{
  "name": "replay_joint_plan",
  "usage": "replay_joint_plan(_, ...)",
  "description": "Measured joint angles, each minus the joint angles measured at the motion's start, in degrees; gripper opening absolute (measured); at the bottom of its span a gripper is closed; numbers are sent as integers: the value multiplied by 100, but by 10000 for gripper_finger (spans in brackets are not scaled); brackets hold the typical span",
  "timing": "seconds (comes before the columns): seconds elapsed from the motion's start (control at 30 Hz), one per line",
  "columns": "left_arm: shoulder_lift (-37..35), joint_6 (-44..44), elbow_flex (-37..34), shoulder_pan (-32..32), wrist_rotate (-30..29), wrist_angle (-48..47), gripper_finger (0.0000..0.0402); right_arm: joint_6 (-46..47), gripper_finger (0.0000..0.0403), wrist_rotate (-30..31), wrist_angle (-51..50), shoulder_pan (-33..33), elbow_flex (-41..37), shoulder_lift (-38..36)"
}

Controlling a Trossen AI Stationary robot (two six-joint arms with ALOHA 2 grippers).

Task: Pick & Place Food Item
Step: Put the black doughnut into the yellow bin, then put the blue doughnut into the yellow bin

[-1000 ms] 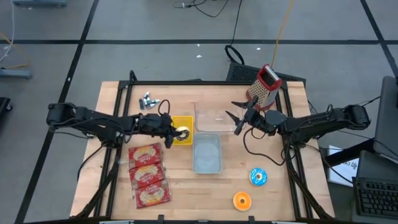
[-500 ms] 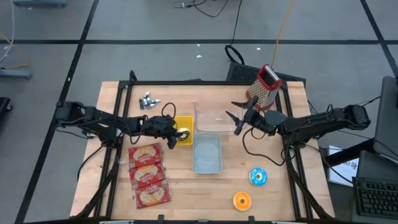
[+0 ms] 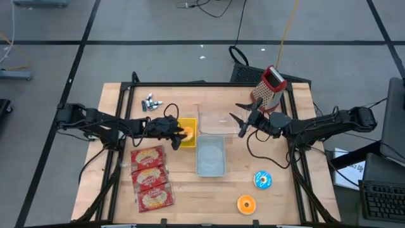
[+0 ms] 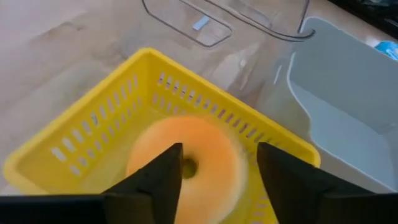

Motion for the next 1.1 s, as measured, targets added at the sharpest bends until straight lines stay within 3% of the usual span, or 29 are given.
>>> replay_joint_plan(0.17, -7, -20, 4, 104, 5, 42, 246, 1, 210, 1, 0, 0, 0, 0)
replay_joint_plan(0.37, -7, -70, 4, 177, 15, 120, 254, 8, 210, 0, -7, 4, 0, 0)
replay_joint_plan(0.57, -136, 148, 4, 153, 915, 1251, 240, 246, 210, -16, -41, 184, 0, -19)
replay_joint_plan(0.63, -265, 500, 65, 111, 1073, 1431, 235, 202, 210, -386, -234, 340, 0, -106)
replay_joint_plan(0.8, -668, 1339, 312, -47, 896, 1423, 223, 577, 210, -2072, -1132, 1021, 2, -352)
replay_joint_plan(0.97, -842, 1817, 507, -225, 902, 1368, 219, 2006, 210, -2199, -2354, 1975, 0, -471)
replay_joint_plan(1.1, -841, 1903, 615, -264, 899, 1359, 219, 3157, 210, -1644, -3455, 2944, 227, -417)
